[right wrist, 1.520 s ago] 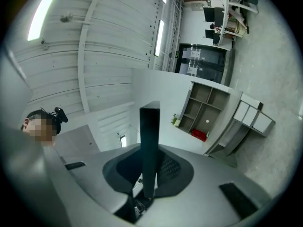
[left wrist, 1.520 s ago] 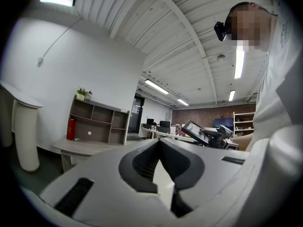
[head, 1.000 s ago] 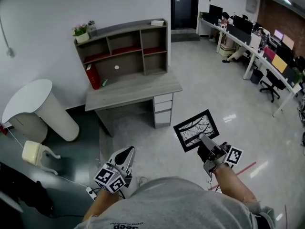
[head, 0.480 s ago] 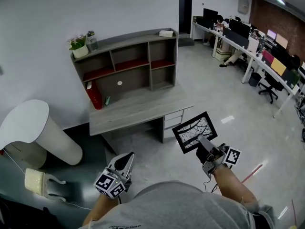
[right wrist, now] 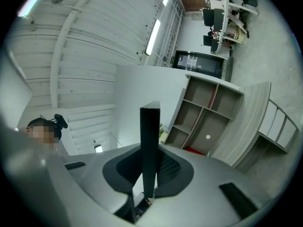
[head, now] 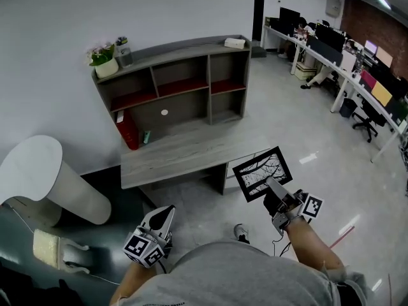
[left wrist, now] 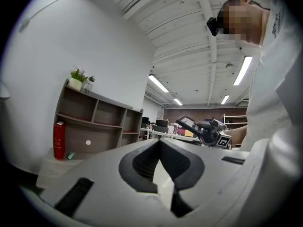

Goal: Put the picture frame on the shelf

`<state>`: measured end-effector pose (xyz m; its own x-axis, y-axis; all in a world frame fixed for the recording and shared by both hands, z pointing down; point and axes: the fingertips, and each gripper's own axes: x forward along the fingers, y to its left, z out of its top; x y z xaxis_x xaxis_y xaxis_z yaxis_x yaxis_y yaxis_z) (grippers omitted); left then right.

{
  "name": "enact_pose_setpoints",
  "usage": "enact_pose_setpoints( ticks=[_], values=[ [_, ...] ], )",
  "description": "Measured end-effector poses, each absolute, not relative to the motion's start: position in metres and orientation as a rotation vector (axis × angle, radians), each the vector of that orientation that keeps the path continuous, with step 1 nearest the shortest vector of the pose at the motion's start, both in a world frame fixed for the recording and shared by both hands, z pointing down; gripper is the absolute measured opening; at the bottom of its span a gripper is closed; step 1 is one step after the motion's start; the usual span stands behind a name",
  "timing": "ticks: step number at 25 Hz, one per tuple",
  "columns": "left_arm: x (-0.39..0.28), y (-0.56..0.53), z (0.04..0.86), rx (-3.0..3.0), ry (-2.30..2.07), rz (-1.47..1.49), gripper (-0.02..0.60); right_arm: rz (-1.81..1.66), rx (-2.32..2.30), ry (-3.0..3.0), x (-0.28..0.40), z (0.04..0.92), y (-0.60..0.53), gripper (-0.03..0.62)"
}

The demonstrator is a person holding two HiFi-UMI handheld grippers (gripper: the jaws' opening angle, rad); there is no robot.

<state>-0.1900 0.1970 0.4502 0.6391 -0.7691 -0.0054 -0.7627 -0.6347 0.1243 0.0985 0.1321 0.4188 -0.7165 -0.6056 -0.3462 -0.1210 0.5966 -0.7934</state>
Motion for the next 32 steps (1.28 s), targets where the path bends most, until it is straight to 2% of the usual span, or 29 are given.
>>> enact_pose_setpoints(
  ticks=[10, 19, 32],
  values=[
    [-0.191, 0.087, 0.457, 2.635, -1.533, -0.065, 0.018, -1.127, -0.387, 2.251, 0.089, 0.441, -0.034, 0.044],
    [-0.148, -0.046, 0.428, 2.605, -1.640, -0.088, 0.018, -1.171, -0.304, 2.276, 0.115, 0.434, -0.201, 0.044],
    [-0.109, -0.169, 0.428, 2.616, -1.633, -0.064, 0.018, -1.211, -0.300, 2.255, 0.143, 0.444, -0.326, 0.044]
  ],
)
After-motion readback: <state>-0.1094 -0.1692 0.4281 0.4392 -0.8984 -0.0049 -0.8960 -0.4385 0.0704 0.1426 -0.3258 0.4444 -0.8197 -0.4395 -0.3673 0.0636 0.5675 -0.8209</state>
